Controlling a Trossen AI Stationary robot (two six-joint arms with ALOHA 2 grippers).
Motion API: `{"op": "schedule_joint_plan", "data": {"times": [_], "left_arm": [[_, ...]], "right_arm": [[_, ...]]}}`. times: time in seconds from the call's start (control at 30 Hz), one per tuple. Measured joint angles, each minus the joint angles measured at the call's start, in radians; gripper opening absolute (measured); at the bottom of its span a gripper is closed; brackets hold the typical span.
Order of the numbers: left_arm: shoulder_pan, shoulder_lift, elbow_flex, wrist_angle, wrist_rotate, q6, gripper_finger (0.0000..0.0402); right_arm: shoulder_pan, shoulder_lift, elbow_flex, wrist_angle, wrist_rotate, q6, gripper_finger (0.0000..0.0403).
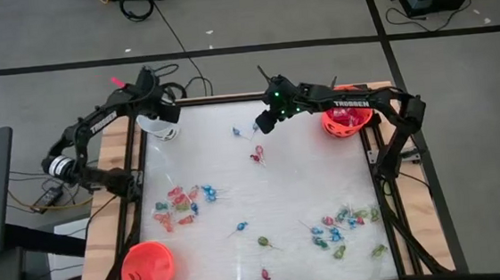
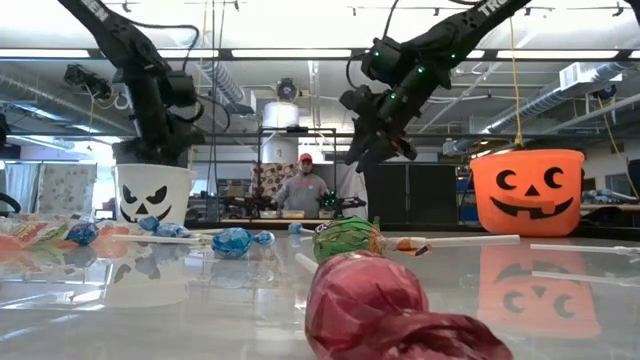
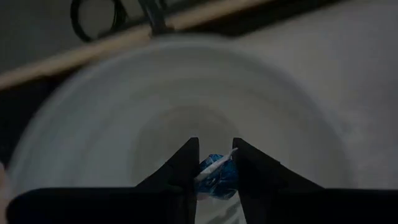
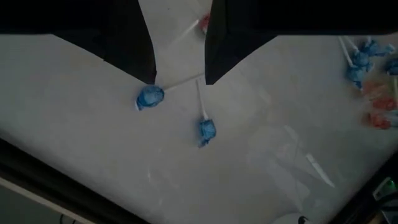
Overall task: Sort candy by brand, put in halloween buckets
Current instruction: Put the blue lollipop into the white bucket
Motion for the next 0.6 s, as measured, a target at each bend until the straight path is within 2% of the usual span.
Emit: {"op": "schedule_joint_plan", "data": {"times": [0.17,0.4,0.6], "left_arm": [[-0.002,0.055,0.001,-0.002,-0.015,0.0,0.0123],[-0.002,0.064,0.015,-0.021,0.003,0.004,0.0181],[-0.002,0.063,0.105,-0.091,0.003,0.006,0.02]], "right_arm": [[-0.006,0.057,-0.005,0.033,-0.031,-0.036,0.0169],[-0.025,0.174,-0.004,0.103,-0.051,-0.024,0.0202],[-0.054,0.258,0.011,0.139,-0.026,0.048,0.0207]]}}
